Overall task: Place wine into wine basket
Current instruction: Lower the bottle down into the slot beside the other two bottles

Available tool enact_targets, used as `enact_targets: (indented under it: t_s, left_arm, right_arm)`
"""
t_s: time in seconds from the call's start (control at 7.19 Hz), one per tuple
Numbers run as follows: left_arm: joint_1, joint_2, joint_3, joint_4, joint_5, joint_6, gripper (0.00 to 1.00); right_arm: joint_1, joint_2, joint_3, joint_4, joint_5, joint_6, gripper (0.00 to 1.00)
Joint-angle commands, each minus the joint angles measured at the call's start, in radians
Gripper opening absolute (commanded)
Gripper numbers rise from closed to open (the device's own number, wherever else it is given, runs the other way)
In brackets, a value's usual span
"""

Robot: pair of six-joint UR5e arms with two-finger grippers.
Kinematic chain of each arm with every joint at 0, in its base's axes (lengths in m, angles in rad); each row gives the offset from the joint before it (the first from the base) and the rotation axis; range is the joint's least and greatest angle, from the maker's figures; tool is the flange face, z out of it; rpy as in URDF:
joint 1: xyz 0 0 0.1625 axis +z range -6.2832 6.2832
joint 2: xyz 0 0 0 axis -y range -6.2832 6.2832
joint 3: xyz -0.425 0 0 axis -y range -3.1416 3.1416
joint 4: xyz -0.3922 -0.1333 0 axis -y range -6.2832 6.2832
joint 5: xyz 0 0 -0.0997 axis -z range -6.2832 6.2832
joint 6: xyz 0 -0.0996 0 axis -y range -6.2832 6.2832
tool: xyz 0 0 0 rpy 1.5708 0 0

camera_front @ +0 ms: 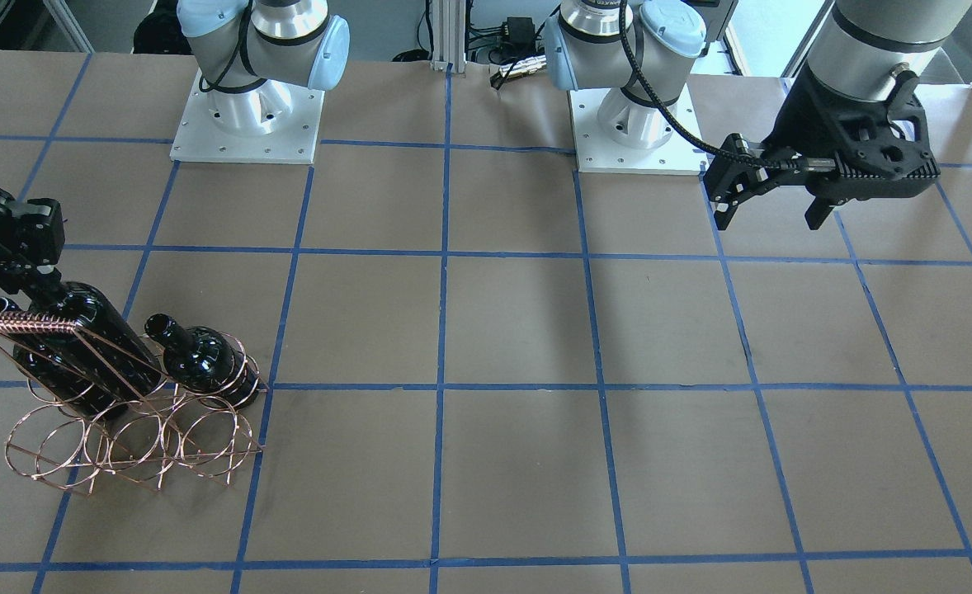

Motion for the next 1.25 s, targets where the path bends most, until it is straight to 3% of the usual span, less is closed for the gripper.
enact_targets:
  t_s: [0.0, 1.11]
  left_arm:
    - [-0.010, -0.011, -0.009, 0.007, -0.033, -0.029, 1.00]
    - [-0.029, -0.005, -0.012, -0.039, -0.025, -0.083, 1.00]
  right_arm:
    - [0.000, -0.012, -0.002, 0.004, 0.005, 0.006, 0.00]
    - [0.000, -0.009, 0.003, 0.006, -0.003, 0.008, 0.00]
